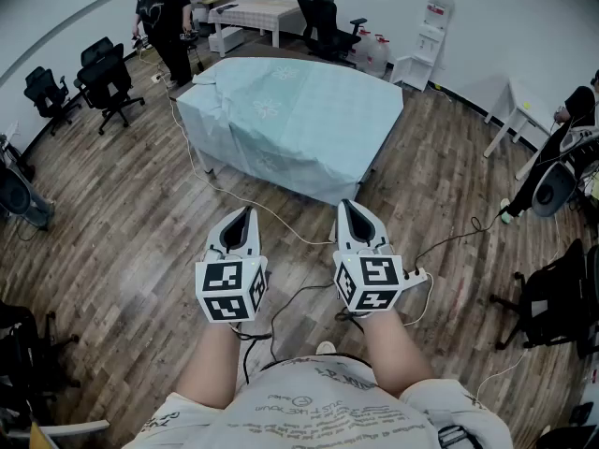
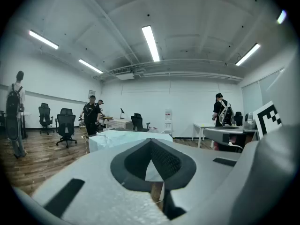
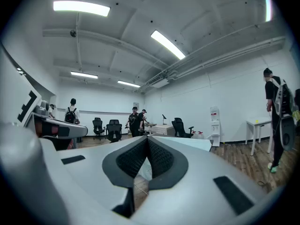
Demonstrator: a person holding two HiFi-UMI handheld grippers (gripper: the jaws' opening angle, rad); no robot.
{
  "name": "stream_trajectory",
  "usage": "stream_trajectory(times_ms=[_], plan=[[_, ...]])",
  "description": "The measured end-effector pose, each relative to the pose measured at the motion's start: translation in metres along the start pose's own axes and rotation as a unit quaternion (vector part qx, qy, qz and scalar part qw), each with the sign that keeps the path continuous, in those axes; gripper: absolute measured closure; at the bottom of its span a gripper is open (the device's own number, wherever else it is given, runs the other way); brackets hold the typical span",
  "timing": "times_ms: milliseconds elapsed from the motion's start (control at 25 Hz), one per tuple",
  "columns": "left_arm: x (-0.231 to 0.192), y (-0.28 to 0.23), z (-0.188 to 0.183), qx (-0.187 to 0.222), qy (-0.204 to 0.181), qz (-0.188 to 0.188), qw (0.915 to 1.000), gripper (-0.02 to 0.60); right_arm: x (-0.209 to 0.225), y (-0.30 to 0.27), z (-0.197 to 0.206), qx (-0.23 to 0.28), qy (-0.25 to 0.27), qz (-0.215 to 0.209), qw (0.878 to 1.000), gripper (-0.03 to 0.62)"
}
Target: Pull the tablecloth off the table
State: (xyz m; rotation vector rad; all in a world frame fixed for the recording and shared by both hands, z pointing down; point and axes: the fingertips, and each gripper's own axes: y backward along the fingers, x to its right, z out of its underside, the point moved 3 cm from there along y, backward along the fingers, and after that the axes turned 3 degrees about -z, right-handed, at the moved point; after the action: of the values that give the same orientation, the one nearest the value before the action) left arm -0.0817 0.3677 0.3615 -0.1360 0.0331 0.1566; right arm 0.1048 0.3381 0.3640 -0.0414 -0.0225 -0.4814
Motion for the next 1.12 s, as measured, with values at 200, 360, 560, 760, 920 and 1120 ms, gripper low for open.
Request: stream_trajectory(times_ms=[200, 360, 560, 760, 920, 1120], plan=[[0.034, -0.016, -0.002, -0.004, -0.006, -0.001, 1.0, 0.571, 0.026, 0.003, -0.003, 0.004, -0.002, -0.014, 1.0, 0.582], [0.046, -0.03, -0.006, -0.006, -0.005, -0.007, 0.9999, 0.571, 0.039, -0.004, 0.0, -0.007, 0.004, -0.027, 1.0, 0.582], [0.059, -0.046, -0.003, -0.01, -0.004, -0.021, 0.9997, 0.571, 0.059, -0.009, 0.007, -0.012, -0.005, -0.041, 0.999, 0.582], [0.072, -0.064, -0.002, -0.011, 0.003, -0.033, 0.9994, 0.571, 0.081, -0.02, 0.009, -0.012, -0.007, -0.055, 0.998, 0.582], [0.085, -0.075, 0.002, -0.011, 0.006, -0.041, 0.9991, 0.571, 0.099, -0.024, 0.013, -0.014, -0.012, -0.064, 0.998, 0.582], [0.092, -0.089, 0.012, -0.024, 0.011, -0.048, 0.9985, 0.571, 0.111, -0.033, 0.022, -0.03, -0.009, -0.075, 0.997, 0.582]])
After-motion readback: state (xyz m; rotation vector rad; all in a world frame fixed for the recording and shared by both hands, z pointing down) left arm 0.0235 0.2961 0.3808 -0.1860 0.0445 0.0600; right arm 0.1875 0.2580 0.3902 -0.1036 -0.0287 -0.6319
